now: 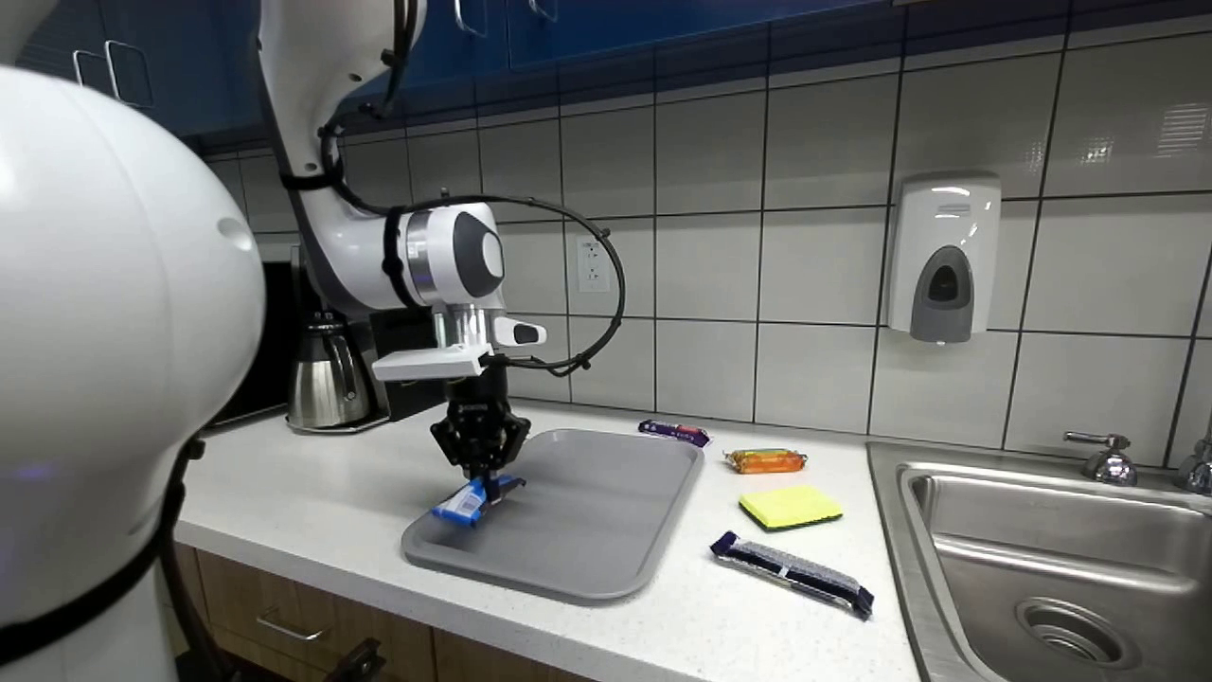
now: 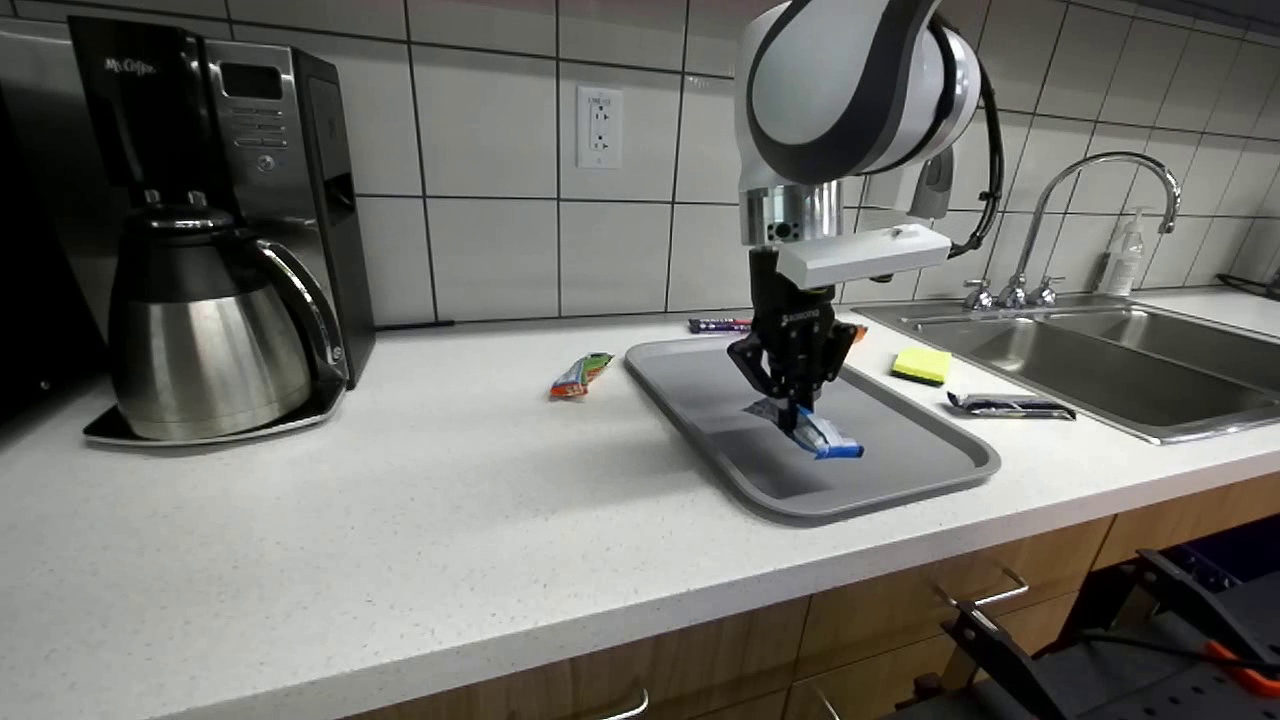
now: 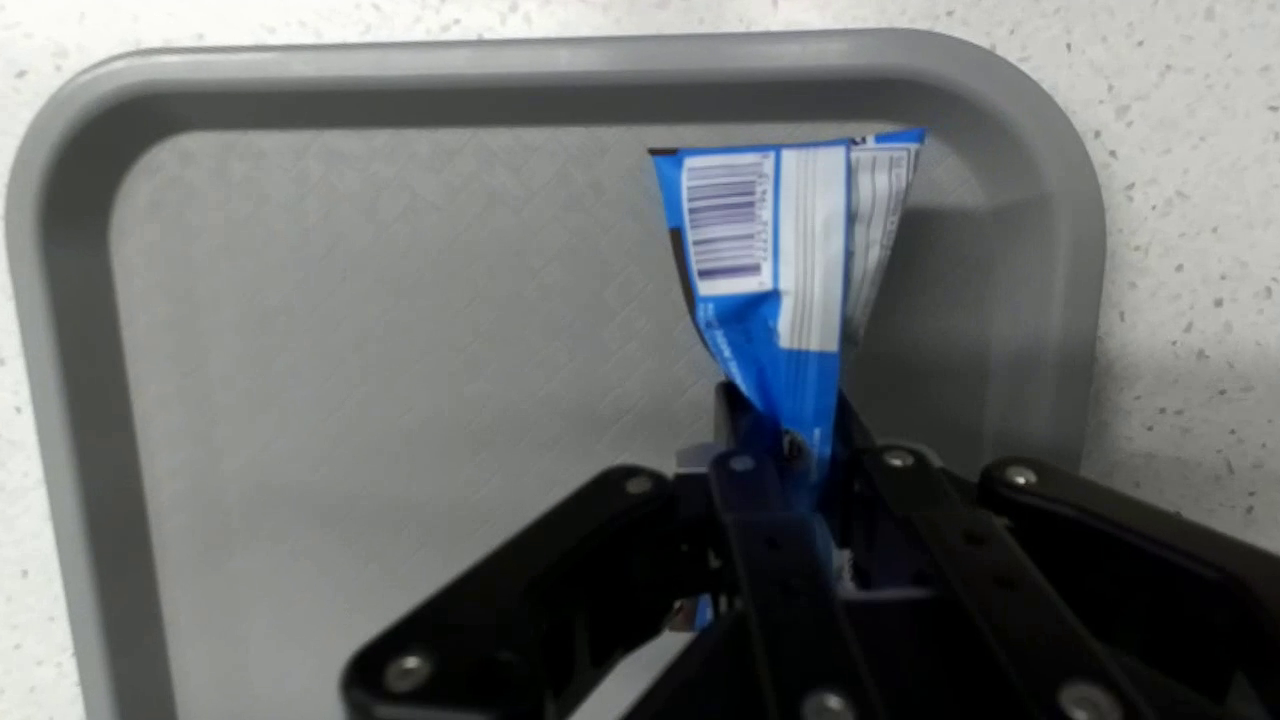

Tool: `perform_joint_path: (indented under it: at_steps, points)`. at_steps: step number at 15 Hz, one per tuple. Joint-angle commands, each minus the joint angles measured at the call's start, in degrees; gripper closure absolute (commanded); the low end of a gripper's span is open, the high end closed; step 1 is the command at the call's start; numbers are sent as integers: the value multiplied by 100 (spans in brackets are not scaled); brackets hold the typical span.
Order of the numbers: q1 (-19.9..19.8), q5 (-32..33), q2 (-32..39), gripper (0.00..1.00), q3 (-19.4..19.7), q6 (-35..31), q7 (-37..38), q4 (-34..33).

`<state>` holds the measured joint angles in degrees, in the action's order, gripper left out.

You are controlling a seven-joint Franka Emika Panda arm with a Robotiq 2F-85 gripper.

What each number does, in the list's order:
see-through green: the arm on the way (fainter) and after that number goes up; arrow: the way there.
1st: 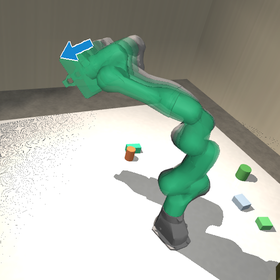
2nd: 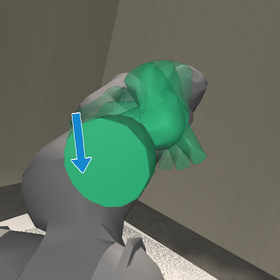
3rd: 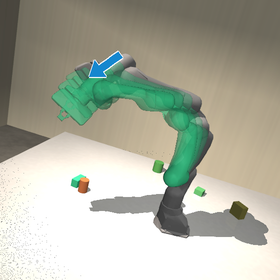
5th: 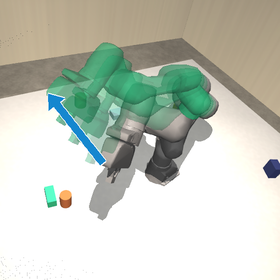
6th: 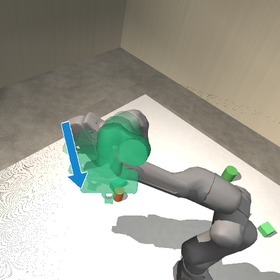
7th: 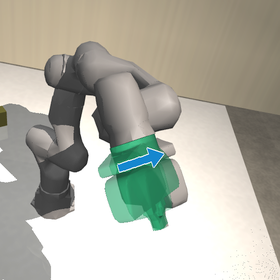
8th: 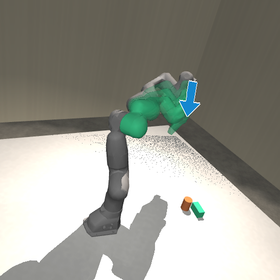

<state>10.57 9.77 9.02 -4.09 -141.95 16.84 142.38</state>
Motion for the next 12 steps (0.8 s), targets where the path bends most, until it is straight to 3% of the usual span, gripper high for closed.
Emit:
perform_joint_path:
  at_steps: [1,2,9,10,12]
  points:
    - [7,284,76,59,54,-145,306,22]
    - [14,325,90,56,68,-159,344,28]
    - [11,280,-14,5,47,-58,286,17]
    - [8,254,-40,1,39,-36,269,11]
    - [1,201,-102,0,20,-3,233,-10]
